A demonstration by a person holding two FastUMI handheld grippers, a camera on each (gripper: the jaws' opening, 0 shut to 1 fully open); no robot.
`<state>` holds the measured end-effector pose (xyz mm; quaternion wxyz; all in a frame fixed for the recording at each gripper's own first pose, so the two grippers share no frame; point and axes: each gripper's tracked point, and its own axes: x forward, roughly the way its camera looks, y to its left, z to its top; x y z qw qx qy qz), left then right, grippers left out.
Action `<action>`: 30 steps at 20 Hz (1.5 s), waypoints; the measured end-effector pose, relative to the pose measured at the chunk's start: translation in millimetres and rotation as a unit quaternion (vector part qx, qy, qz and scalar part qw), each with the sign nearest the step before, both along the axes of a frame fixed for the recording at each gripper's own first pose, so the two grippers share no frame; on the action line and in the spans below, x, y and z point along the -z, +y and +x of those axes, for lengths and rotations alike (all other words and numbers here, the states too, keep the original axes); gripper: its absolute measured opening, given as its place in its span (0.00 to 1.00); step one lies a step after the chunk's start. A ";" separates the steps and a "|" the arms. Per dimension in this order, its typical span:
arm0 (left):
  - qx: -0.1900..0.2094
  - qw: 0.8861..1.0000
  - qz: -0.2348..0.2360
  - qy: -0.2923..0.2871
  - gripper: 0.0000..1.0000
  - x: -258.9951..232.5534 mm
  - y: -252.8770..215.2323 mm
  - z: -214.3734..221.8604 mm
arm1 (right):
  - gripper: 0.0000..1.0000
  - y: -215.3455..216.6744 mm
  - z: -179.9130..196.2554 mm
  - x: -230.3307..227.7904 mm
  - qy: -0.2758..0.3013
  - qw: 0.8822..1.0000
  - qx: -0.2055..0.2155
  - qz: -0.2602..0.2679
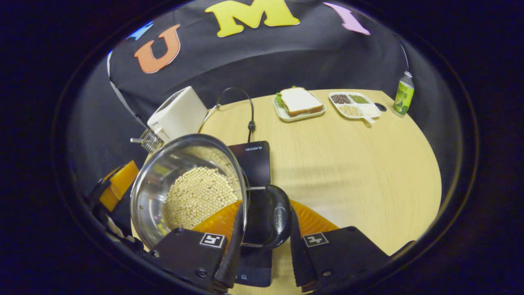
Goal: First push the handle of the pot to place it horizontally, then grasp the pot with both hands and set it on the induction cooktop.
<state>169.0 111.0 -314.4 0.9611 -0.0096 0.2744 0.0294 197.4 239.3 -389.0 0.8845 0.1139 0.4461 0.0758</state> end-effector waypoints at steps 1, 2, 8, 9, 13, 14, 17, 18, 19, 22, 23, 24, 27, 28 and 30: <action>-0.008 1.000 -0.007 0.006 0.28 3.5 0.6 -3.5 | 0.53 -2.2 2.4 -0.5 0.001 1.000 -0.006 -0.008; -0.008 1.000 -0.007 0.007 0.28 4.0 1.5 -5.5 | 0.53 -1.8 2.9 -0.3 0.003 1.000 -0.006 -0.008; 0.004 1.000 0.010 -0.006 0.27 -5.5 -3.3 1.4 | 0.56 0.0 2.8 -0.3 0.006 1.000 -0.007 -0.005; 0.005 1.000 0.009 -0.005 0.27 -5.5 -4.2 1.3 | 0.55 -1.2 3.5 -0.6 0.006 1.000 -0.006 -0.006; 0.006 1.000 0.011 -0.003 0.27 -7.0 -4.5 0.1 | 0.58 -2.1 4.7 -0.4 0.002 1.000 -0.009 -0.006; 0.007 1.000 0.012 -0.002 0.27 -7.3 -4.6 -0.8 | 0.58 -1.8 4.5 -0.5 0.002 1.000 -0.008 -0.005; 0.010 1.000 0.007 -0.003 0.29 -9.9 -5.8 -0.7 | 0.64 -8.9 5.6 -4.5 -0.007 1.000 -0.003 -0.015; 0.010 1.000 0.006 -0.004 0.33 -10.7 -5.7 -3.5 | 0.70 -14.9 9.8 -8.1 -0.023 0.999 0.001 -0.026; 0.013 1.000 0.001 -0.009 0.48 -14.0 -8.7 -4.3 | 0.82 -17.2 15.3 -16.7 -0.046 0.998 0.001 -0.030; 0.006 1.000 -0.001 -0.027 0.90 -28.4 -8.5 -5.0 | 0.85 -22.6 18.2 -44.8 -0.094 0.993 -0.019 -0.064; 0.004 0.999 -0.001 -0.031 0.98 -32.1 -10.2 -7.1 | 0.88 -27.4 18.5 -53.4 -0.106 0.991 -0.021 -0.078; 0.003 0.999 -0.002 -0.036 0.98 -37.7 -11.5 -8.4 | 0.88 -32.9 19.2 -63.4 -0.123 0.988 -0.021 -0.088; 0.005 0.999 -0.004 -0.052 0.97 -61.0 -17.0 -14.1 | 0.88 -45.7 13.9 -90.8 -0.156 0.982 -0.024 -0.100; 0.007 0.998 -0.005 -0.060 0.98 -72.0 -19.1 -17.2 | 0.88 -52.9 10.2 -101.3 -0.165 0.981 -0.021 -0.102; 0.011 0.997 -0.004 -0.076 0.98 -93.4 -22.7 -23.0 | 0.88 -64.3 1.8 -122.9 -0.182 0.978 -0.013 -0.098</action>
